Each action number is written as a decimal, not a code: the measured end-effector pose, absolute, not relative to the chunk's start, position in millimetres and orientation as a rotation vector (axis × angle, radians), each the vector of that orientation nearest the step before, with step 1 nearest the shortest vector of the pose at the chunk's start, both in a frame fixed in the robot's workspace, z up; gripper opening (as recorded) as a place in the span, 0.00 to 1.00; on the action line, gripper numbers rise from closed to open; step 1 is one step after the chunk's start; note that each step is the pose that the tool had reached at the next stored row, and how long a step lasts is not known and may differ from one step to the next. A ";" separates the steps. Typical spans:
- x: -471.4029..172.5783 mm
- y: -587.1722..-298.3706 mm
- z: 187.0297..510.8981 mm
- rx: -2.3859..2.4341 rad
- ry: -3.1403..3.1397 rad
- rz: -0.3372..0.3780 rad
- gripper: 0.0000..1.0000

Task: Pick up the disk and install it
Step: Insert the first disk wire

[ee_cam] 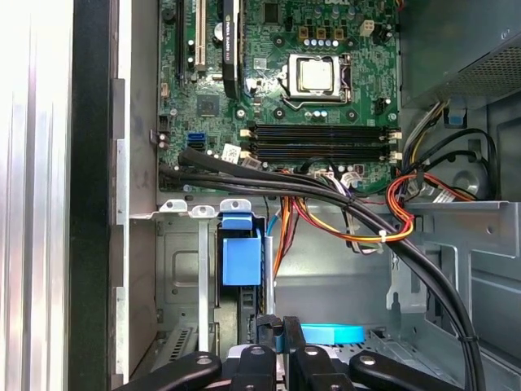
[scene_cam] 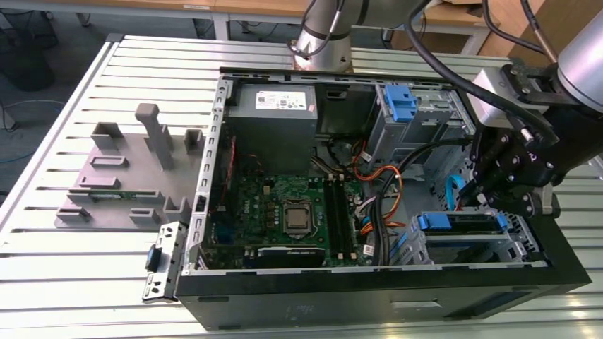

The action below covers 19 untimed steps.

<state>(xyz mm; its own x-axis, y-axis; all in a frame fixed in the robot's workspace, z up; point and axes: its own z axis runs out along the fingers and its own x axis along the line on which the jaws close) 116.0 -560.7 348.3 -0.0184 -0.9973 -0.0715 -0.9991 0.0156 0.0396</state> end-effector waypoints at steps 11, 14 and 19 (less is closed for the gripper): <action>116.0 -564.7 347.6 -2.189 2.215 0.115 0.16; 116.4 -564.8 347.1 -2.189 2.215 0.109 0.16; 120.9 -564.8 347.0 -2.190 2.216 0.107 0.16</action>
<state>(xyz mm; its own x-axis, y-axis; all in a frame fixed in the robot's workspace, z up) 120.9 -564.8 347.0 -0.0130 -0.9978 -0.0654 -0.9994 0.0110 0.0316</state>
